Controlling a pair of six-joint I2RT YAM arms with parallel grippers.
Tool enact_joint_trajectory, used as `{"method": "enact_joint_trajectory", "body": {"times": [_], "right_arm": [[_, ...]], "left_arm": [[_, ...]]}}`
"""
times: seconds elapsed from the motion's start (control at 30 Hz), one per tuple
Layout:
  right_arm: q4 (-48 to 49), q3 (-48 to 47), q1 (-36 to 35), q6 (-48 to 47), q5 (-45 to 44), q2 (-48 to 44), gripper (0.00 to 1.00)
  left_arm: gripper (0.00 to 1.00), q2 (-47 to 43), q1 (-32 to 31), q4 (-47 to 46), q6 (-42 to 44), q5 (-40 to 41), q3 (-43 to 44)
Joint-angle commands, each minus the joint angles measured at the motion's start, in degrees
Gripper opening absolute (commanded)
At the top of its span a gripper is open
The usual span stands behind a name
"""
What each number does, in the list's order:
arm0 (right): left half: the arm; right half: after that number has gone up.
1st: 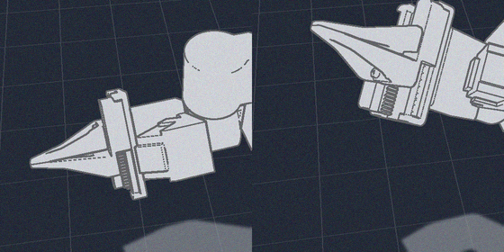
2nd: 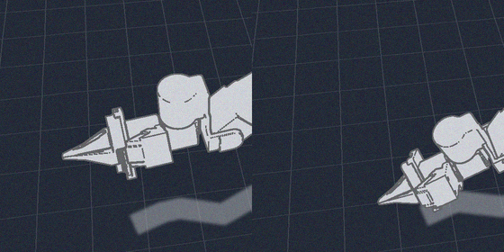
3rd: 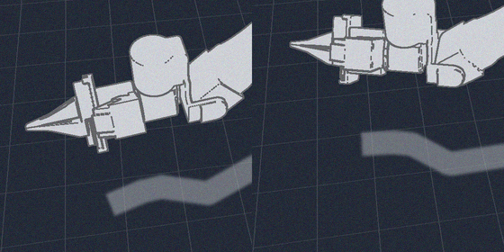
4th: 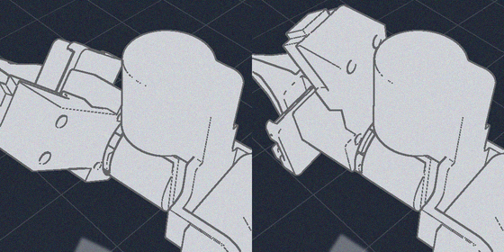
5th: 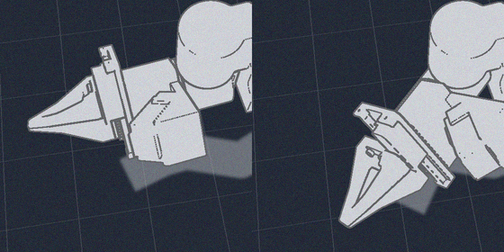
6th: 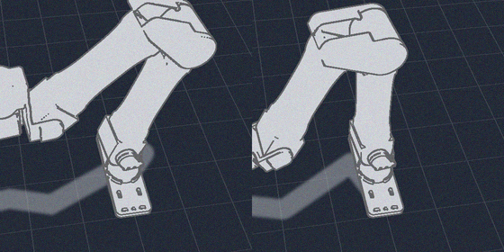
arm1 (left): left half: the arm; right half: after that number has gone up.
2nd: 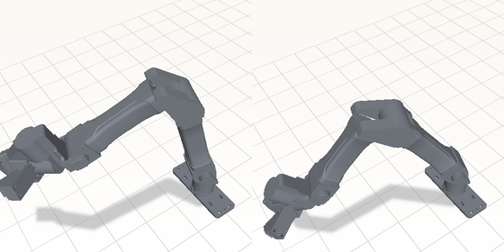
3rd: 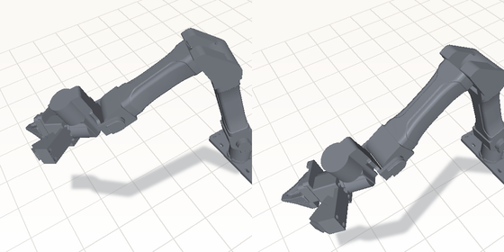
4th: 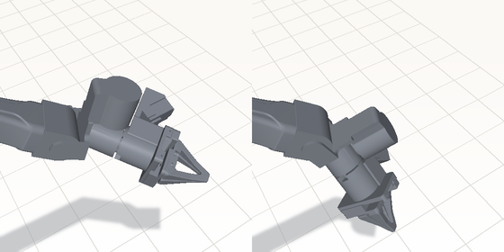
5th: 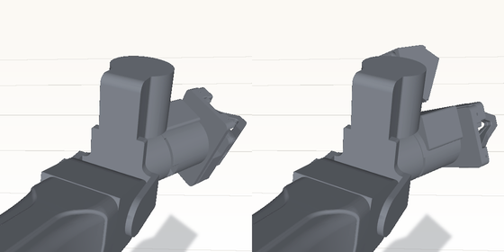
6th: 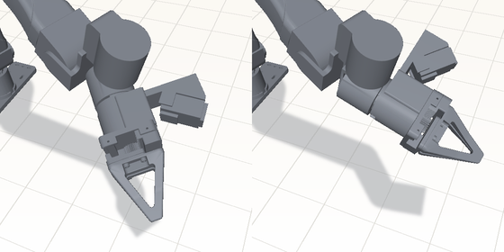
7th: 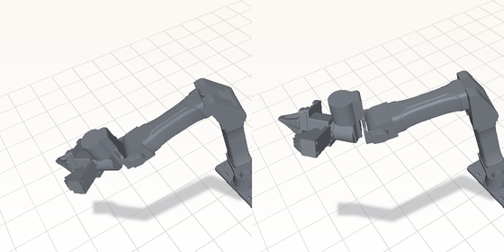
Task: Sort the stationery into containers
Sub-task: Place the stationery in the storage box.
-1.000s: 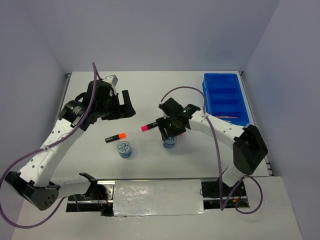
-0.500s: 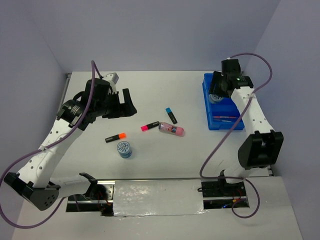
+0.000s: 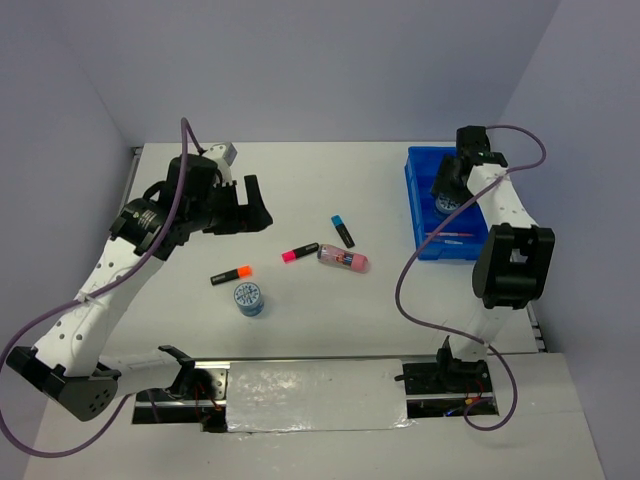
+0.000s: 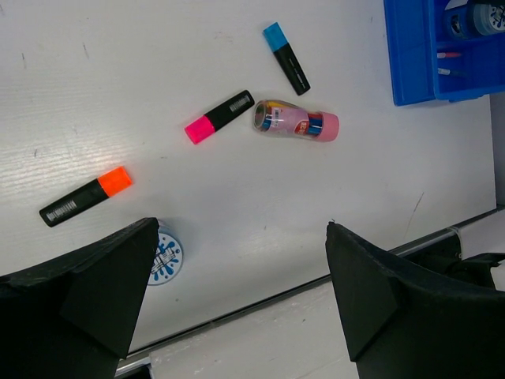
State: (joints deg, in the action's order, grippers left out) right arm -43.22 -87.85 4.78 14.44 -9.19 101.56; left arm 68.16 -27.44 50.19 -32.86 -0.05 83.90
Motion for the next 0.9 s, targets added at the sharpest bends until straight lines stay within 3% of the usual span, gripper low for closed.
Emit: {"method": "enact_joint_trajectory", "body": {"times": [0.0, 0.47, 0.53, 0.57, 0.6, 0.67, 0.73, 0.87], "right_arm": [[4.81, -1.71, 0.32, -0.46, 2.33, 0.83, 0.00], [6.14, -1.62, 0.67, -0.64, 5.76, 4.87, 0.00], [6.31, -0.83, 0.67, -0.29, 6.20, 4.62, 0.13], [6.22, -0.48, 0.67, 0.06, 6.38, 4.00, 0.27], [6.13, -0.39, 0.59, 0.07, 6.64, 3.56, 0.52], [5.87, -0.74, 0.58, -0.02, 7.08, 2.16, 0.66], [4.91, -1.88, 0.50, -0.20, 7.43, 1.45, 0.99], [1.30, -5.48, 0.41, -0.37, 6.91, 0.22, 1.00]], "left_arm": [[0.99, 0.39, 0.37, -0.27, 1.57, -0.21, 2.06], [0.99, 0.92, 0.46, -2.47, 0.17, -0.21, -0.40], [0.99, 0.83, 0.46, -2.47, -0.01, -0.30, -0.75], [0.99, 0.92, 0.46, -2.21, -0.36, -0.21, -0.75], [0.99, 1.01, 0.46, -1.95, -0.45, -0.21, -0.67], [0.99, 1.36, 0.46, -0.80, -0.97, 2.25, -0.58], [0.99, 1.71, 0.46, -0.10, -1.50, 4.18, -0.93], [0.99, 1.71, 0.55, 0.17, -3.34, 5.41, -3.03]]}}
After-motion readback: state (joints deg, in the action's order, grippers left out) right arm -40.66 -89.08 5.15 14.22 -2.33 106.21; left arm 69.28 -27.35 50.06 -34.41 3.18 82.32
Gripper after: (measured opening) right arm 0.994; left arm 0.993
